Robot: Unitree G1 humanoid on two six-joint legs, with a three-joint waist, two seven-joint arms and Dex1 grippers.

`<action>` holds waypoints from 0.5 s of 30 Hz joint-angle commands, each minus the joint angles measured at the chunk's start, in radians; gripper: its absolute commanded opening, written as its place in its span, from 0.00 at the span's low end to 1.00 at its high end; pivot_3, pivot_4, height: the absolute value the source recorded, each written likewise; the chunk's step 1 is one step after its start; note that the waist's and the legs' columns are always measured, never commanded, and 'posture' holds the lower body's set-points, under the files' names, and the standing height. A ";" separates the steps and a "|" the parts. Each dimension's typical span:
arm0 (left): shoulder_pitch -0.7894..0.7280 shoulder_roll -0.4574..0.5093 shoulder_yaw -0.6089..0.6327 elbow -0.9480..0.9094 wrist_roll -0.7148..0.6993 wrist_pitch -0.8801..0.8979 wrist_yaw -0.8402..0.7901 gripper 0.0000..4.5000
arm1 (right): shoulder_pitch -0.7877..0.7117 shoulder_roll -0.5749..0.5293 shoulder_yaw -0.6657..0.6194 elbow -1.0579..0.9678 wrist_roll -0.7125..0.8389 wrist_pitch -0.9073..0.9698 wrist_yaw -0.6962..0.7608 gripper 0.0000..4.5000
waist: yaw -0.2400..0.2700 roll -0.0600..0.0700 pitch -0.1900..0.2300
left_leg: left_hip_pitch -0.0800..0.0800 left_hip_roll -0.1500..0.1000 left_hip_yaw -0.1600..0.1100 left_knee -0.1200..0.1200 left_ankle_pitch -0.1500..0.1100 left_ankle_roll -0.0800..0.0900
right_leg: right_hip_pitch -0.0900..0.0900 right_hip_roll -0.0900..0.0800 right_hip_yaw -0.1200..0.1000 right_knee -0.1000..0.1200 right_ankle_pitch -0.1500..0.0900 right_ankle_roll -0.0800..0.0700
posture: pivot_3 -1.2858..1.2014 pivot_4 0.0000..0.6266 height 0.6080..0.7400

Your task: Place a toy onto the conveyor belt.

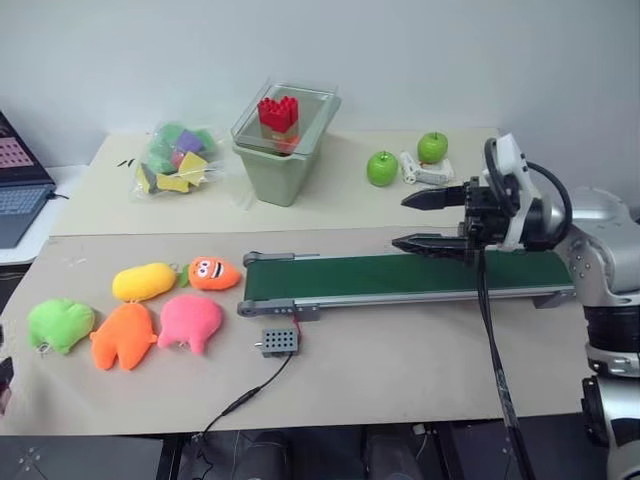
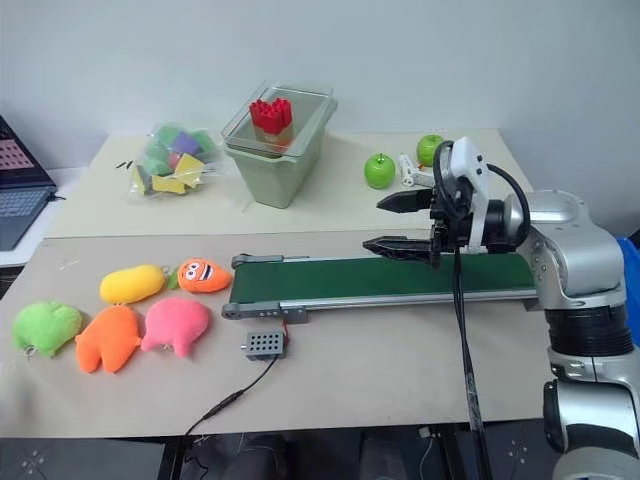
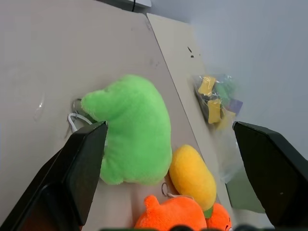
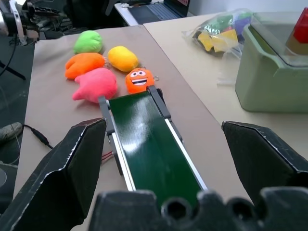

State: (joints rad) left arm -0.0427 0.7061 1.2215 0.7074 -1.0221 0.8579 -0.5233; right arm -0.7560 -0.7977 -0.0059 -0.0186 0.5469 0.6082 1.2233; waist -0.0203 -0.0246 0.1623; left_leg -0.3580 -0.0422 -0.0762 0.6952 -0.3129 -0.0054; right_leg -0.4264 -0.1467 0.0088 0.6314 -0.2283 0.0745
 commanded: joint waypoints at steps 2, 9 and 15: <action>-0.025 0.015 -0.031 0.109 0.009 -0.056 -0.047 0.99 | -0.050 -0.031 -0.017 0.006 -0.014 -0.014 0.018 1.00 | -0.001 0.000 0.000 | 0.000 0.000 0.001 0.000 0.000 -0.001 | -0.001 0.000 0.000 0.000 0.000 0.000 | 0.52 0.24 1.00; -0.077 0.027 -0.081 0.234 0.027 -0.108 -0.063 0.99 | -0.074 -0.060 -0.021 0.009 -0.026 -0.002 0.028 1.00 | -0.001 0.000 0.000 | -0.001 0.000 0.001 0.000 0.000 -0.001 | -0.001 0.000 0.000 0.000 0.000 0.000 | 0.52 0.24 1.00; -0.199 0.066 -0.128 0.390 0.070 -0.193 -0.038 0.99 | -0.087 -0.080 -0.019 0.010 -0.030 0.007 0.029 1.00 | 0.005 0.001 0.000 | 0.001 0.000 0.001 -0.001 0.000 0.000 | -0.001 0.000 0.000 0.001 0.000 0.000 | 0.52 0.24 1.00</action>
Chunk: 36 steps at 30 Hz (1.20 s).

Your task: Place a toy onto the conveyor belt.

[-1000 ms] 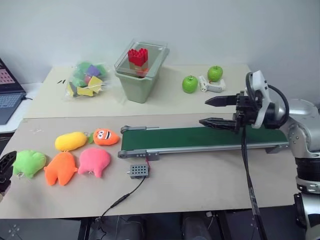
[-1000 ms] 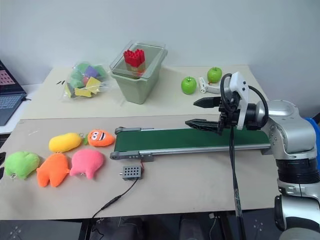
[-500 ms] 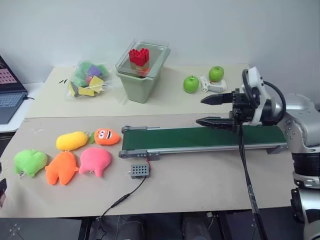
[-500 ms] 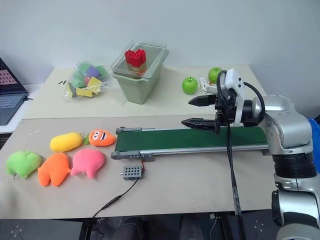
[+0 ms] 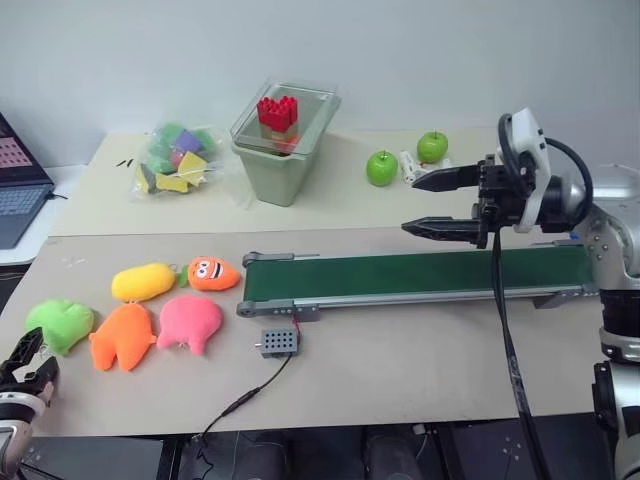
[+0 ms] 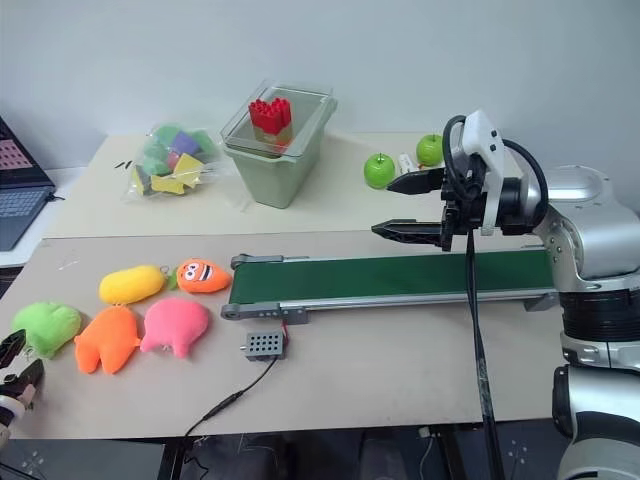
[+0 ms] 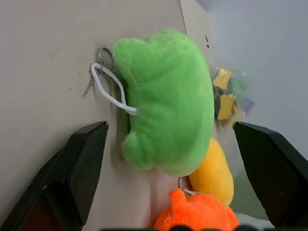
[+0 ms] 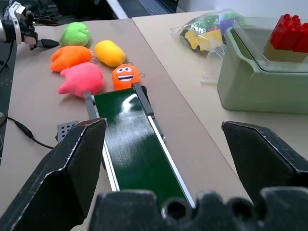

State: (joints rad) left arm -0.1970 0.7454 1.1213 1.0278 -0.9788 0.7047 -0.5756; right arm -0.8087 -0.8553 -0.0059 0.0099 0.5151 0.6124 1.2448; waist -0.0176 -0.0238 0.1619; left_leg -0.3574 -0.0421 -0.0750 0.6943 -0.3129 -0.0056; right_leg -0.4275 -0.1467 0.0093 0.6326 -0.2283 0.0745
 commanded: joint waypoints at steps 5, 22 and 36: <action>-0.135 0.026 -0.067 0.149 0.057 -0.096 0.017 0.99 | -0.041 -0.036 -0.020 -0.023 -0.003 0.009 0.004 1.00 | 0.004 0.000 0.000 | 0.001 -0.001 0.000 0.000 0.000 0.000 | 0.001 0.000 0.000 0.000 0.000 0.000 | 0.52 0.24 1.00; -0.203 -0.004 -0.086 0.238 0.063 -0.163 0.048 0.35 | -0.063 -0.080 -0.039 -0.080 0.011 0.054 -0.028 1.00 | 0.006 0.002 -0.001 | 0.001 -0.001 0.000 0.000 0.000 -0.001 | 0.001 0.000 0.000 0.000 0.000 0.000 | 0.52 0.24 1.00; -0.339 0.100 -0.100 0.062 0.022 -0.119 -0.060 0.32 | -0.018 -0.078 -0.067 -0.066 0.010 0.046 -0.060 1.00 | 0.004 -0.003 0.001 | -0.002 -0.001 -0.001 0.001 0.001 -0.001 | 0.000 0.000 -0.002 0.000 0.000 0.000 | 0.52 0.24 1.00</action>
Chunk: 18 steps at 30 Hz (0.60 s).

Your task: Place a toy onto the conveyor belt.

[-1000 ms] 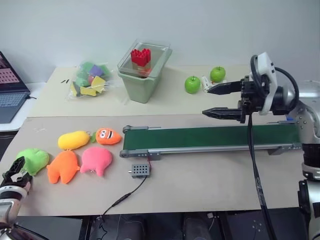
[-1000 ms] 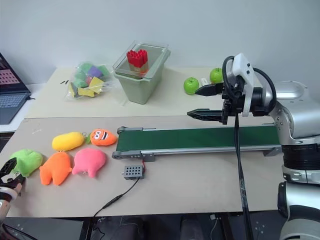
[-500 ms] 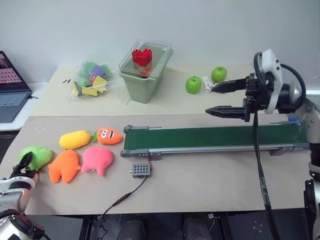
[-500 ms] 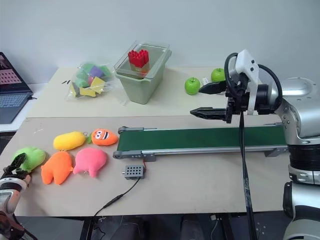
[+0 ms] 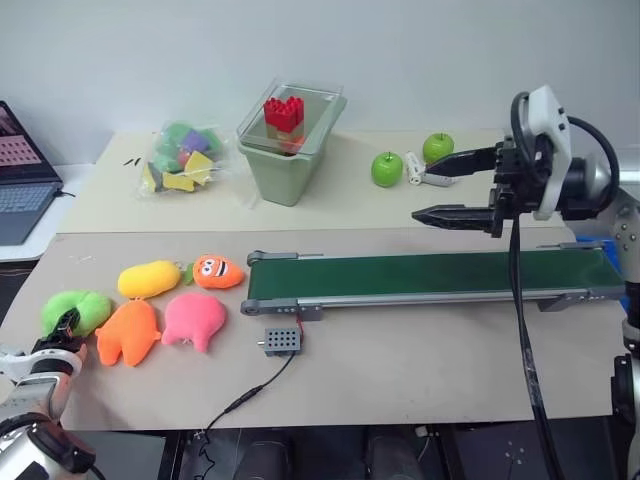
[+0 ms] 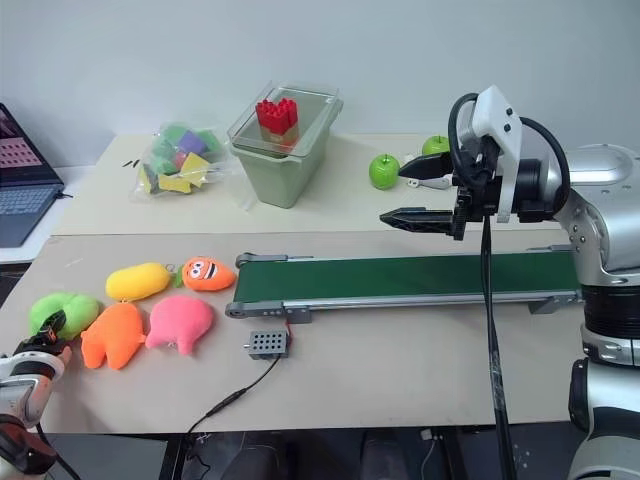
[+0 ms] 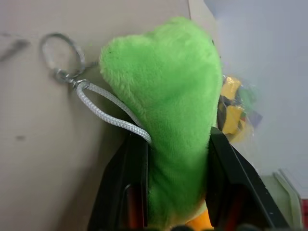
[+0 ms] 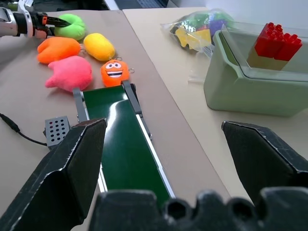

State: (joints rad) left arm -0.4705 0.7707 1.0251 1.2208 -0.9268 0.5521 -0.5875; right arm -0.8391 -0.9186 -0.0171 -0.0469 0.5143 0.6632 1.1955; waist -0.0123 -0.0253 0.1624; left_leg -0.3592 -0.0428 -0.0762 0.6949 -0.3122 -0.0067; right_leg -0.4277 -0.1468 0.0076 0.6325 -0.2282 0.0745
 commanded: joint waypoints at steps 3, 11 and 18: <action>-0.114 0.096 -0.055 -0.287 -0.032 0.099 -0.062 0.32 | 0.042 -0.015 -0.073 -0.009 0.019 -0.003 -0.017 1.00 | -0.004 -0.005 0.000 | -0.004 0.000 -0.001 0.001 0.003 -0.005 | -0.003 0.000 -0.001 0.001 0.000 0.000 | 0.52 0.24 1.00; -0.062 0.054 -0.429 -0.810 0.141 0.116 -0.099 0.32 | 0.093 -0.015 -0.100 -0.018 0.067 0.031 -0.006 1.00 | -0.014 -0.004 -0.001 | -0.011 -0.002 0.003 0.001 0.002 -0.004 | -0.013 -0.002 0.000 0.006 0.001 0.002 | 0.52 0.24 1.00; -0.126 -0.007 -0.894 -1.124 0.527 -0.153 -0.096 0.32 | 0.148 -0.016 -0.124 -0.059 0.136 0.058 0.029 1.00 | -0.003 -0.004 0.000 | -0.012 -0.002 0.004 0.002 0.002 -0.004 | -0.011 -0.002 0.000 0.005 0.001 0.002 | 0.52 0.24 1.00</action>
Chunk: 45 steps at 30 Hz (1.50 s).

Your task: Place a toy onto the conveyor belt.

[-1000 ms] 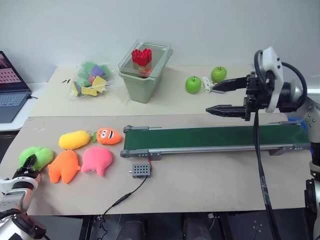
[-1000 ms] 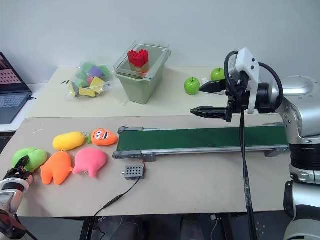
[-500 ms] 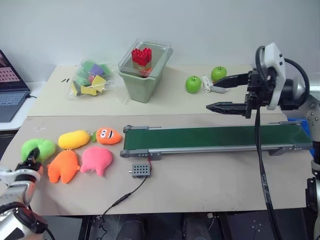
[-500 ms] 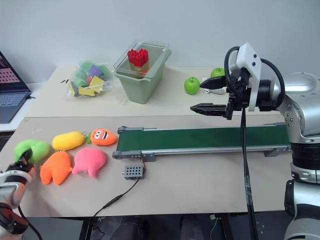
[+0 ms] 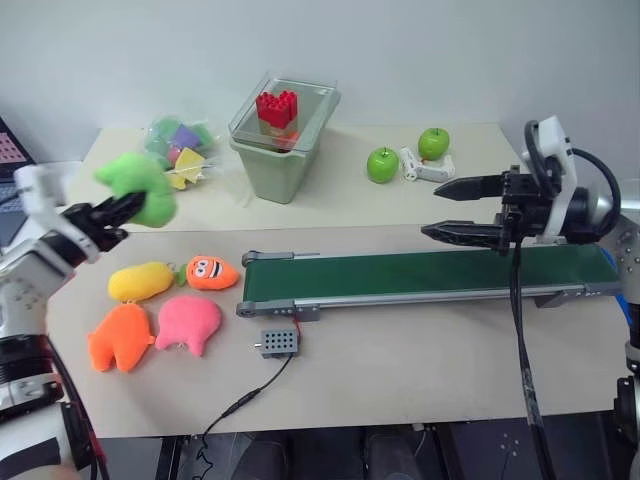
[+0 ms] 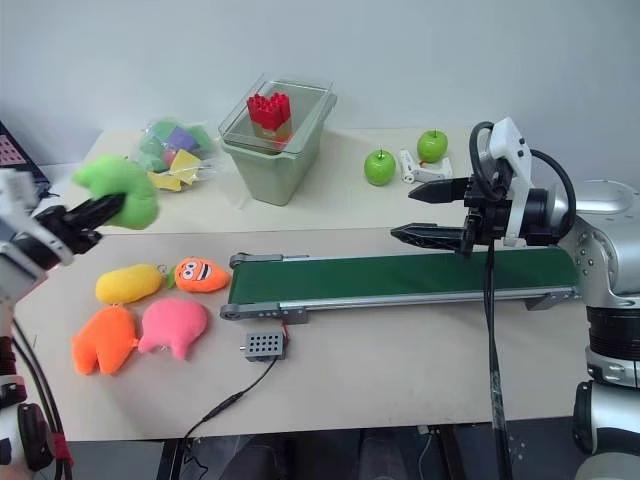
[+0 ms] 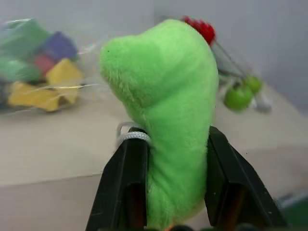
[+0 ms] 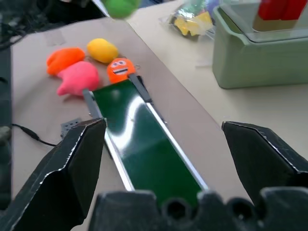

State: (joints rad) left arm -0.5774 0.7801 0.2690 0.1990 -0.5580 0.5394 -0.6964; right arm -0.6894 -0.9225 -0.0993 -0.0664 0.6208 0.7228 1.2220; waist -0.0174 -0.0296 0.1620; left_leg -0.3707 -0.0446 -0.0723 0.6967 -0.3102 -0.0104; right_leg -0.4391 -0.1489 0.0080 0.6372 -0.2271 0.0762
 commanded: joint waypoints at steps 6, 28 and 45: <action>-0.061 -0.019 -0.372 -0.122 0.472 -0.482 -0.021 0.32 | 0.034 -0.004 -0.060 -0.073 0.044 0.007 -0.045 1.00 | -0.007 0.000 0.000 | 0.000 0.001 0.002 -0.001 -0.001 0.001 | 0.000 0.001 0.001 -0.003 0.000 0.000 | 0.52 0.24 1.00; -0.097 0.000 -0.658 0.214 1.527 -1.490 0.743 0.32 | 0.096 0.005 -0.109 -0.125 0.051 -0.009 -0.136 1.00 | 0.003 0.000 0.000 | -0.002 0.000 0.016 0.003 -0.003 0.006 | 0.001 0.001 0.002 -0.005 0.002 0.004 | 0.52 0.24 1.00; -0.244 0.022 -0.834 0.549 1.629 -1.618 0.994 0.92 | 0.091 -0.001 -0.103 -0.125 0.045 -0.016 -0.133 1.00 | -0.003 0.001 0.000 | -0.001 0.000 0.016 0.006 -0.003 0.006 | 0.002 0.001 0.003 -0.003 0.003 0.005 | 0.52 0.24 1.00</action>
State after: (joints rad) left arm -0.8290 0.7807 -0.5494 0.7198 1.0742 -1.0523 0.3140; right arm -0.5798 -0.9116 -0.1722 -0.1684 0.6509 0.7281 1.0825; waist -0.0202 -0.0290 0.1616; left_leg -0.3712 -0.0443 -0.0558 0.7026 -0.3135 -0.0042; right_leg -0.4373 -0.1481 0.0107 0.6340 -0.2242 0.0810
